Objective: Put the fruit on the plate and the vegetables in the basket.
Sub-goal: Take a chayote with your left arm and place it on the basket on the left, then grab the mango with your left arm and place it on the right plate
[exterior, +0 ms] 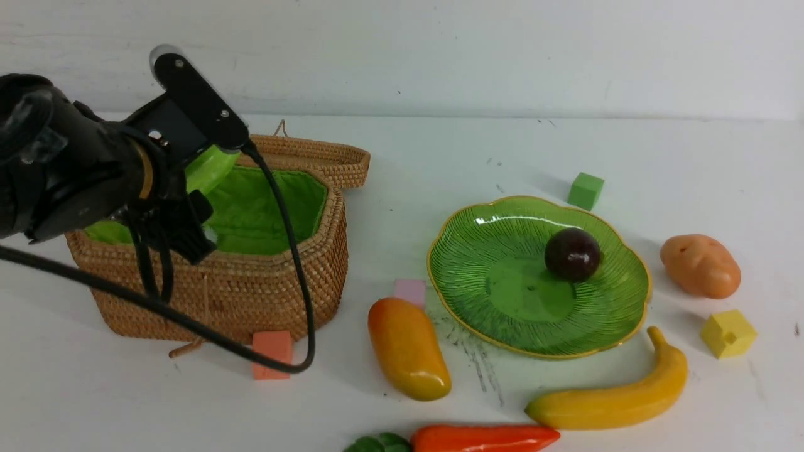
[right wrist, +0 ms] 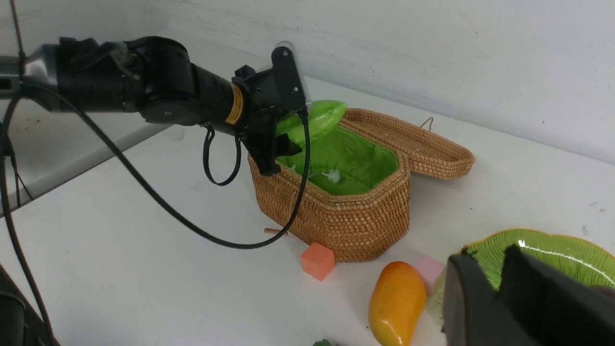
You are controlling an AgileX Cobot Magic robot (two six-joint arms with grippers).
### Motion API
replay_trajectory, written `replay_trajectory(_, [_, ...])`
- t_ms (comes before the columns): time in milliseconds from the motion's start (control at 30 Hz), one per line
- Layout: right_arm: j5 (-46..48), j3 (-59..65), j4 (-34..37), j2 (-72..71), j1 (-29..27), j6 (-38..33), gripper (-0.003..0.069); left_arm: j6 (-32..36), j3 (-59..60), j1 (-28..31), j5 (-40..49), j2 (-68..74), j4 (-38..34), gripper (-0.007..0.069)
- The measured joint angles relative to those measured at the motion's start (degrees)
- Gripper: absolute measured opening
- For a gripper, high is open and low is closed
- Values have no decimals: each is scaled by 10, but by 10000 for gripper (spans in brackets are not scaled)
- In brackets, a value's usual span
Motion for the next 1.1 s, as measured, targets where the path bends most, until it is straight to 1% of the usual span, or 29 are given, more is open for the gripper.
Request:
replay_trajectory(100, [1,0,0,0,0,0,118,2,0,14,-7,18,10,459])
replay_trajectory(300, [7,0,0,0,0,0,121,4,0,17,-14,35,29,462])
replay_trajectory(467, [13,0,0,0,0,0,120,-3,0,17,-15,34,51,500])
replay_trajectory(567, [15,0,0,0,0,0,120,-34,0,17,-15,34,77,531])
replay_trajectory(700, [20,0,0,0,0,0,123,-98,0,17,-15,34,116,561])
replay_trajectory(833, [26,0,0,0,0,0,123,-151,0,10,-7,28,127,568])
replay_trajectory(900, [29,0,0,0,0,0,123,-173,0,-6,4,19,121,549])
replay_trajectory(933, [32,0,0,0,0,0,123,-189,0,-19,11,11,109,528])
replay_trajectory(967, [37,0,0,0,0,3,123,-210,0,-40,22,-1,90,498])
replay_trajectory(1000, [46,0,0,0,0,10,123,-239,0,-60,36,-14,58,447])
replay_trajectory(1033, [48,0,0,0,0,13,123,-244,0,-69,39,-17,45,437])
replay_trajectory(1100, [73,0,-2,0,0,38,125,-303,0,-121,83,-41,-37,291])
